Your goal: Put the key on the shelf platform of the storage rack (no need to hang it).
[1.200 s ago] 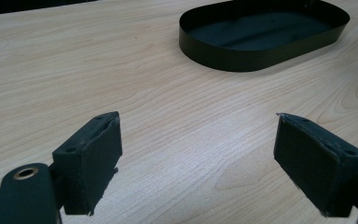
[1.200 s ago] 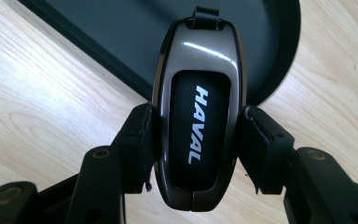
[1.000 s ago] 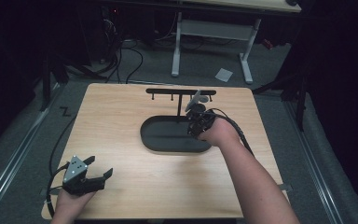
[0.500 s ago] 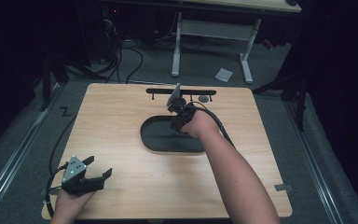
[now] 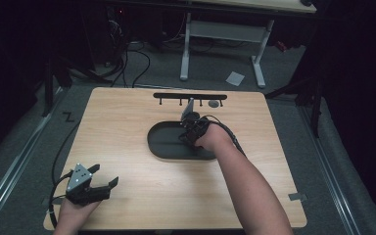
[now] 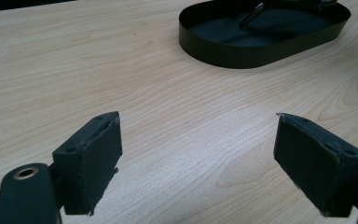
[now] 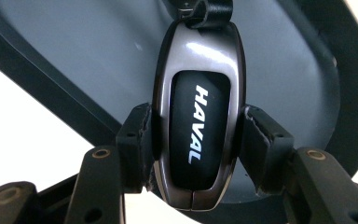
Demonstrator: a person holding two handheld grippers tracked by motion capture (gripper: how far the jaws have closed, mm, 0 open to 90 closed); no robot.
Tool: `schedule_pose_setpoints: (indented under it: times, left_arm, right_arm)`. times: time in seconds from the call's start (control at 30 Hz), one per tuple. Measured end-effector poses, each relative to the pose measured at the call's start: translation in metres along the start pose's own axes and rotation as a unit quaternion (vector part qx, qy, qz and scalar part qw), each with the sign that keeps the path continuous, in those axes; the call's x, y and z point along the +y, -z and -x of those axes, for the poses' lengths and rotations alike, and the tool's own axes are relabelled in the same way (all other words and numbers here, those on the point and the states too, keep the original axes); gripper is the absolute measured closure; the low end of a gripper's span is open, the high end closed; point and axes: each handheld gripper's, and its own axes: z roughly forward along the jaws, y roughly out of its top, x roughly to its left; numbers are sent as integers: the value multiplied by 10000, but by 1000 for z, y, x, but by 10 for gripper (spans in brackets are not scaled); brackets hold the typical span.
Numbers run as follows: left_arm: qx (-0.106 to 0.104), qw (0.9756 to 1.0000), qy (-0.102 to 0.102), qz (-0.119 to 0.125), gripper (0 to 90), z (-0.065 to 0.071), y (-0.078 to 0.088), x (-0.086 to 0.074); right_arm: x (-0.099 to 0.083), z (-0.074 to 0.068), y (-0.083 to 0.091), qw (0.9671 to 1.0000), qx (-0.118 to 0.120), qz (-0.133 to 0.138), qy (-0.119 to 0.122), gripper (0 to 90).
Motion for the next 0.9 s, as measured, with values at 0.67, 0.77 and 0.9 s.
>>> schedule_pose_setpoints:
  times: [0.67,0.77,0.9]
  left_arm:
    - [-17,10000,-22,-26,160,1,-2,0]
    - [-16,10000,-23,-25,159,1,-2,0]
    - [-18,10000,-31,-30,160,1,-1,0]
  right_arm:
    - [-12,9,-32,9999,-18,-153,42,485]
    - [-12,9,-35,9999,-53,-141,24,481]
    - [-13,9,-36,10000,-29,-63,62,432]
